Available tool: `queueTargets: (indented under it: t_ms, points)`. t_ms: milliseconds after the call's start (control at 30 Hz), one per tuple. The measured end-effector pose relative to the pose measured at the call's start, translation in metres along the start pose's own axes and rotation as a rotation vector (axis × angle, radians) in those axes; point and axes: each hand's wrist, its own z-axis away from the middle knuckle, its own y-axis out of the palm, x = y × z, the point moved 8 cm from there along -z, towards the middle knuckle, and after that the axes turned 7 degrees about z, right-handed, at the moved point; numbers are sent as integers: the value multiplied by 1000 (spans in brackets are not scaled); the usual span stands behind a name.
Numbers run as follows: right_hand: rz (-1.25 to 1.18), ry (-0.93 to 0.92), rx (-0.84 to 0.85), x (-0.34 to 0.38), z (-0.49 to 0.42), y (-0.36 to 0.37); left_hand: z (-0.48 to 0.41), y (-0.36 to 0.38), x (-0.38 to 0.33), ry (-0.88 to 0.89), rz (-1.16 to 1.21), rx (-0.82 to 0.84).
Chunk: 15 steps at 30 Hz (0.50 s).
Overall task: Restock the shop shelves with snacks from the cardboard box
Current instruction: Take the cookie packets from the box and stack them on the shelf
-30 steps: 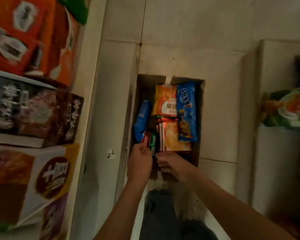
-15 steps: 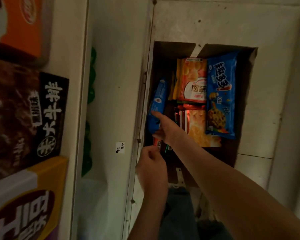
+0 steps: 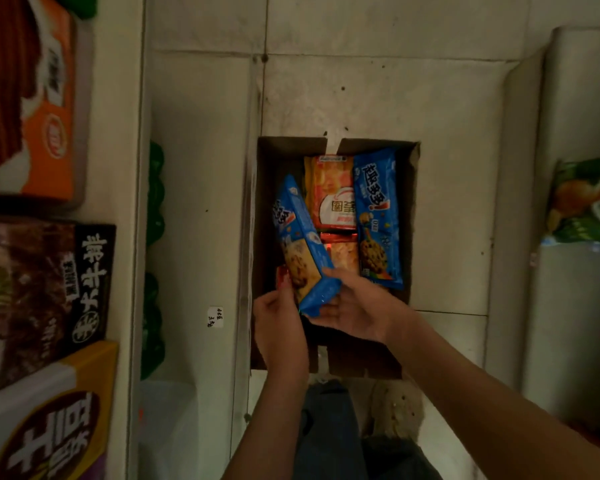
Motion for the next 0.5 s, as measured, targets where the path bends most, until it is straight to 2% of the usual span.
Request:
queueTargets:
  t_ms: [167,267,333,400,500]
  points:
    - [27,25,77,-8,37,-14,16,46,-11,-282,198,359]
    - [105,13,103,-5,48,-19,22,59,-14,-306,169,495]
    - [145,0,119,-2,51,-19,22,63,-13,-279,95,502]
    - [190,-13,131,-1,49,-18,20,62,-11,-265,48,431]
    - [368,-42,54,4,47,-18,9,57,-7,-239,34,326]
